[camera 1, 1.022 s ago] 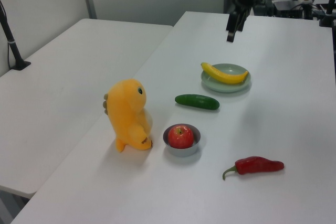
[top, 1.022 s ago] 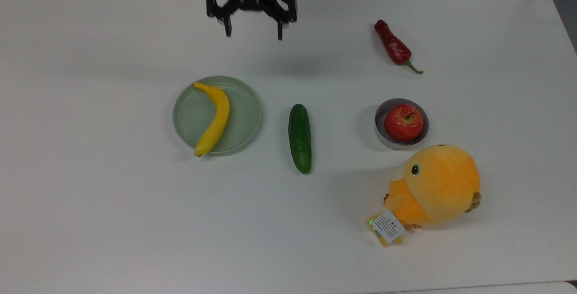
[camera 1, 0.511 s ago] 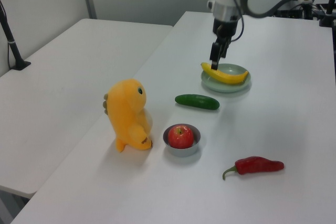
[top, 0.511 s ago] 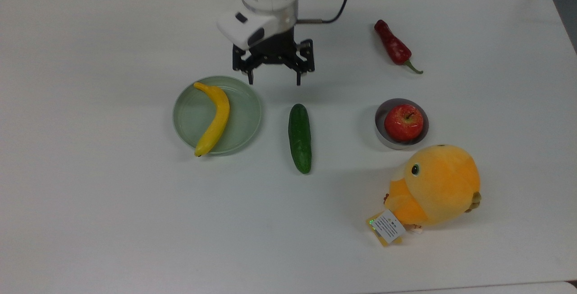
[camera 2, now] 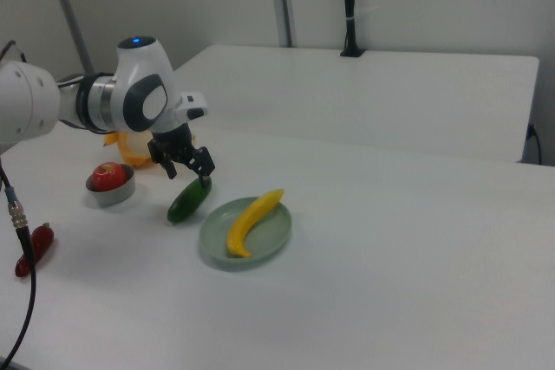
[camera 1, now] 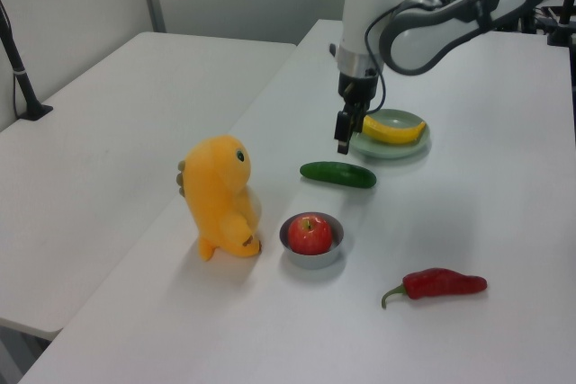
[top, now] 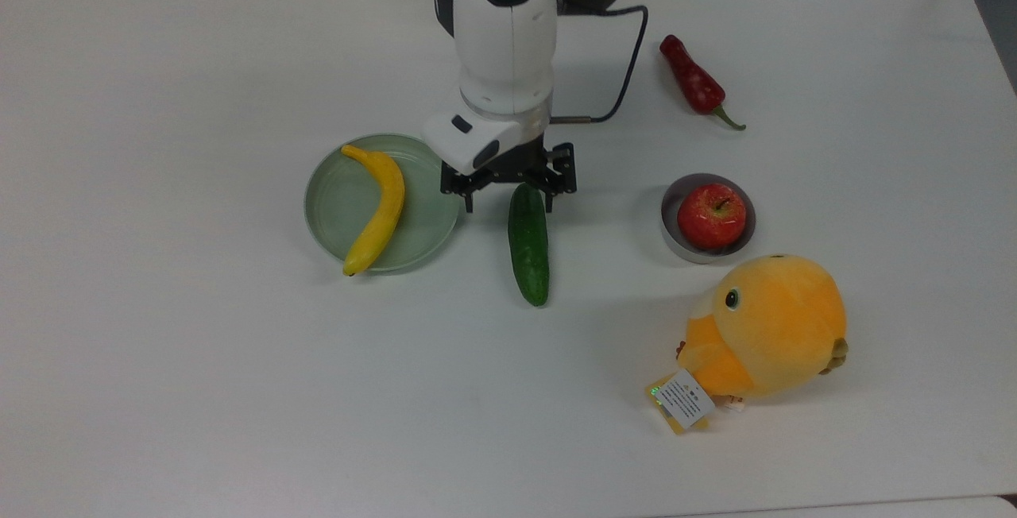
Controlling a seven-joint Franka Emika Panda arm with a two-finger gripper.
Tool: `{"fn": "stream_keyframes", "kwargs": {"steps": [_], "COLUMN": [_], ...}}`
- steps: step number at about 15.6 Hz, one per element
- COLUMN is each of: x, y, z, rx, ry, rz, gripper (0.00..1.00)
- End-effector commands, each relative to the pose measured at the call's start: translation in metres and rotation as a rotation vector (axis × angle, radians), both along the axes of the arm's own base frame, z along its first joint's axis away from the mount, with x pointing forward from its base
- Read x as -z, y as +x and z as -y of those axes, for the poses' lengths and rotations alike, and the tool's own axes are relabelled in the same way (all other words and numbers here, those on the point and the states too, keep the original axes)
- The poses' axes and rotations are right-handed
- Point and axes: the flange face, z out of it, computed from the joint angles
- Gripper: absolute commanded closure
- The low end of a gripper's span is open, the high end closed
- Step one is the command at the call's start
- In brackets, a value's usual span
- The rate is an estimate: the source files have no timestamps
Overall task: Put the cucumber on the left side of the bowl
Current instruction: 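Lower the gripper over the cucumber and close on its middle, then lift the cucumber and carry it over beside the silver apple bowl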
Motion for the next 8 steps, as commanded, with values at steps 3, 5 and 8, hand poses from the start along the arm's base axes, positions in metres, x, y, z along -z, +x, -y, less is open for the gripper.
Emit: {"fn": "stream_keyframes", "kwargs": {"steps": [3,5,8], "x": [0.043,0.052,0.052], "y": [0.005,0.005,0.007], "z": [-0.033,-0.034,-0.034], "rx": [-0.047,-0.071,-0.051], "ry": [-0.047,-0.076,-0.073], "rz": [-0.004,0.000,0.010], "gripper": [0.00,0.34,0.80]}}
